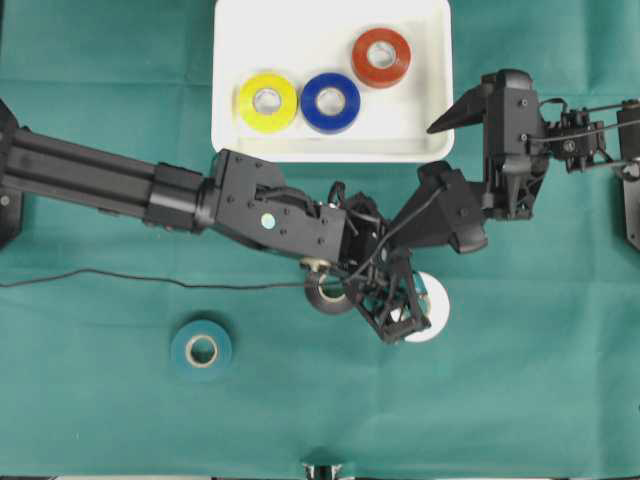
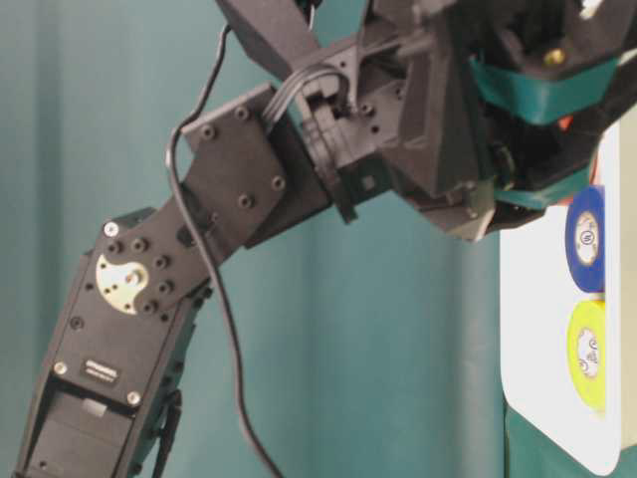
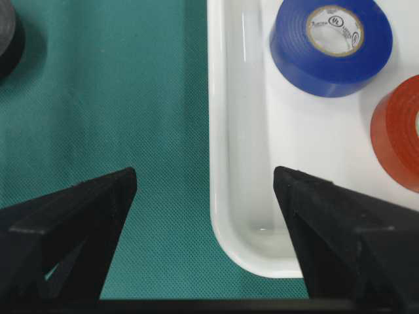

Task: Put the tape alternately from left to right into the white case.
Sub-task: 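Lower the left gripper onto the white roll and grasp it, then lift the white roll and carry it into the tray's upper left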

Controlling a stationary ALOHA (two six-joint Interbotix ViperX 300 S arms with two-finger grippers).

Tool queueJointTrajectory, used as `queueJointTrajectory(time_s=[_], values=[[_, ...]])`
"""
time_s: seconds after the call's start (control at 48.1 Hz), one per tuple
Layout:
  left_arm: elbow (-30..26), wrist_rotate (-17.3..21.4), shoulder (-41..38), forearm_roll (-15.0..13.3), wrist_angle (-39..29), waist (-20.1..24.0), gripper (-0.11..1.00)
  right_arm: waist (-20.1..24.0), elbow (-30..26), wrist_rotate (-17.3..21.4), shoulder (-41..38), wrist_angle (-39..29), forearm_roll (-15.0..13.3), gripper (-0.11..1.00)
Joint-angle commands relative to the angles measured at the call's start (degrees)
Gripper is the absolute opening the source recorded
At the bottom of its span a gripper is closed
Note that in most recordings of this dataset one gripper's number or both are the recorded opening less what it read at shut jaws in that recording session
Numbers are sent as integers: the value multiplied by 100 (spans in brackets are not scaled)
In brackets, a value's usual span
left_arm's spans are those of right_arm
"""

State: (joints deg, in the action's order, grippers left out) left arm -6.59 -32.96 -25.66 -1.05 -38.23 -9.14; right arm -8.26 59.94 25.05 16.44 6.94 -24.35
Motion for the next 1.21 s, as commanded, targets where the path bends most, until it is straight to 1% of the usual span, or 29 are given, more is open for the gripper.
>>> queueJointTrajectory(time_s=[0.0, 0.291, 0.582, 1.019, 1.185], values=[[-70, 9, 352, 9, 35, 18, 29, 9, -44, 9, 70, 44, 0, 83], [26, 9, 413, 9, -18, 53, 29, 9, -44, 9, 70, 44, 9, 83], [413, 9, 738, 18, -114, 237, 29, 9, -44, 9, 70, 44, 0, 82], [1266, 18, 1318, 18, -44, 853, 29, 9, -44, 9, 70, 26, 0, 83], [1608, 158, 1538, 9, 26, 1169, 29, 9, -44, 9, 70, 26, 9, 82]])
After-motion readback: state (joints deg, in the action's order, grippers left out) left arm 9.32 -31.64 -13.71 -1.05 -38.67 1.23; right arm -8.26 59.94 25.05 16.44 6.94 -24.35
